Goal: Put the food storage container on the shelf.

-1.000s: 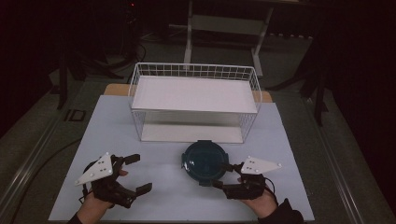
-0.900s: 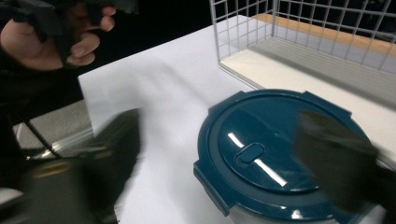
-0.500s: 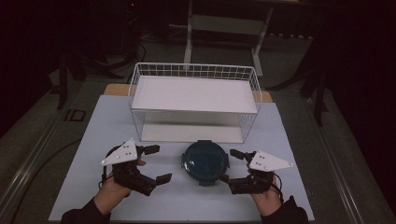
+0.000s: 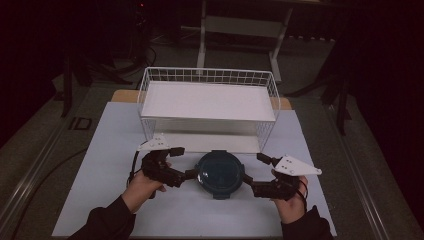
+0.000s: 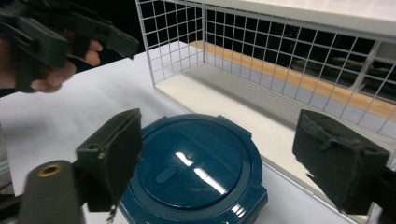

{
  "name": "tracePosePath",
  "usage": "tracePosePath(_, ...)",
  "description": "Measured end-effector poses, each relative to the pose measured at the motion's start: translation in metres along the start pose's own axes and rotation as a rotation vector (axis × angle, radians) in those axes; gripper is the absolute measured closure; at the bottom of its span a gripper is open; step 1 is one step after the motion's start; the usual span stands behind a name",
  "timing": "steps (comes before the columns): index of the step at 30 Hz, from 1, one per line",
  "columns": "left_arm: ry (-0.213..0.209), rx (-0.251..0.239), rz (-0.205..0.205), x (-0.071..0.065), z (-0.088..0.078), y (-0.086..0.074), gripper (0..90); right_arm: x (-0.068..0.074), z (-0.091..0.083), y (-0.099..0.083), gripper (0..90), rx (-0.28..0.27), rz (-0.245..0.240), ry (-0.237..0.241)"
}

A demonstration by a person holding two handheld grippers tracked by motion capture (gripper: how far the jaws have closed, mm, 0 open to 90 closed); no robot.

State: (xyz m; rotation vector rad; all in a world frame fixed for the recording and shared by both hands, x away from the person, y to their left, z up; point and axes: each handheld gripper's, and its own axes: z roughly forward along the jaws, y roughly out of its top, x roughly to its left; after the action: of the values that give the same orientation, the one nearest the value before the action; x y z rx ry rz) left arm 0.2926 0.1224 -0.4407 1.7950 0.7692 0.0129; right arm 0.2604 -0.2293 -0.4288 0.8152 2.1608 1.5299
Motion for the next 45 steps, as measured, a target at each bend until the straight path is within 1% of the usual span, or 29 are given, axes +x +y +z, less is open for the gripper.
tracePosePath(2,-0.008,0.02,-0.037,0.005,0.006,-0.002,0.0,-0.002,0.002,-0.001,11.6,-0.004,0.005,0.007)
tracePosePath(4,-0.015,0.049,-0.076,0.011,0.012,-0.006,0.0,-0.003,0.004,-0.002,11.6,0.014,0.007,0.01)
tracePosePath(6,0.001,0.075,-0.116,0.016,0.018,-0.009,0.0,-0.004,0.005,-0.003,11.6,0.028,0.017,0.018)
tracePosePath(7,-0.003,0.078,-0.138,0.019,0.02,-0.011,0.0,-0.005,0.006,-0.004,11.6,0.033,0.027,0.027)
tracePosePath(9,-0.007,0.107,-0.194,0.025,0.025,-0.014,0.0,-0.007,0.007,-0.006,11.2,0.037,0.06,0.027)
tracePosePath(11,-0.014,0.127,-0.233,0.029,0.029,-0.017,0.0,-0.008,0.009,-0.008,10.3,0.048,0.078,0.016)
tracePosePath(12,-0.026,0.151,-0.285,0.032,0.032,-0.019,0.0,-0.009,0.01,-0.009,10.2,0.057,0.08,0.002)
tracePosePath(13,-0.034,0.162,-0.309,0.034,0.033,-0.02,0.0,-0.01,0.011,-0.01,10.2,0.061,0.099,0.002)
tracePosePath(14,-0.05,0.183,-0.353,0.037,0.037,-0.022,0.0,-0.01,0.012,-0.011,10.2,0.062,0.107,0.002)
tracePosePath(16,-0.066,0.225,-0.427,0.042,0.041,-0.025,0.0,-0.01,0.013,-0.012,10.2,0.079,0.11,0.002)
tracePosePath(17,-0.075,0.231,-0.447,0.044,0.042,-0.026,0.0,-0.01,0.014,-0.012,10.3,0.081,0.111,-0.006)
tracePosePath(19,-0.066,0.25,-0.485,0.048,0.044,-0.028,0.4,-0.009,0.014,-0.013,10.3,0.089,0.115,-0.001)
tracePosePath(20,-0.066,0.25,-0.485,0.048,0.044,-0.028,2.4,-0.009,0.014,-0.013,10.3,0.089,0.115,-0.001)
tracePosePath(21,-0.06,0.261,-0.525,0.052,0.045,-0.031,2.4,-0.009,0.014,-0.013,10.3,0.094,0.111,-0.01)
tracePosePath(22,-0.061,0.266,-0.54,0.054,0.045,-0.032,7.4,-0.009,0.015,-0.013,10.3,0.104,0.12,-0.002)
tracePosePath(23,-0.057,0.275,-0.565,0.056,0.046,-0.033,9.7,-0.009,0.015,-0.013,10.4,0.106,0.122,-0.006)
tracePosePath(25,-0.068,0.279,-0.607,0.06,0.046,-0.035,17.0,-0.009,0.015,-0.013,11.9,0.112,0.12,-0.003)
tracePosePath(26,-0.079,0.285,-0.631,0.062,0.046,-0.036,18.5,-0.008,0.015,-0.013,11.9,0.113,0.12,-0.006)
tracePosePath(28,-0.093,0.288,-0.656,0.065,0.047,-0.039,25.9,-0.008,0.016,-0.014,12.8,0.119,0.123,0.001)
tracePosePath(29,-0.1,0.286,-0.681,0.066,0.047,-0.04,30.3,-0.008,0.016,-0.014,12.8,0.12,0.124,-0.001)
tracePosePath(30,-0.107,0.29,-0.695,0.067,0.048,-0.041,34.2,-0.009,0.016,-0.014,12.9,0.122,0.127,0.001)
tracePosePath(31,-0.106,0.291,-0.7,0.068,0.049,-0.041,36.1,-0.009,0.016,-0.014,12.9,0.125,0.13,0.003)
tracePosePath(33,-0.119,0.293,-0.716,0.07,0.05,-0.042,42.5,-0.01,0.016,-0.014,13.4,0.126,0.131,0.004)
tracePosePath(37,-0.137,0.303,-0.742,0.071,0.055,-0.044,50.5,-0.009,0.016,-0.015,13.5,0.133,0.131,0.002)
tracePosePath(38,-0.137,0.303,-0.742,0.071,0.055,-0.044,51.5,-0.009,0.016,-0.015,13.5,0.133,0.131,0.002)
tracePosePath(39,-0.161,0.302,-0.755,0.073,0.058,-0.047,51.5,-0.009,0.015,-0.015,13.8,0.134,0.131,0.002)
tracePosePath(41,-0.173,0.298,-0.744,0.074,0.058,-0.048,52.6,-0.01,0.015,-0.016,14.3,0.142,0.135,-0.002)
tracePosePath(44,-0.165,0.293,-0.736,0.073,0.057,-0.048,53.2,-0.012,0.015,-0.017,14.9,0.15,0.149,-0.011)
tracePosePath(45,-0.158,0.297,-0.72,0.071,0.057,-0.047,53.2,-0.014,0.014,-0.018,15.6,0.154,0.161,-0.007)
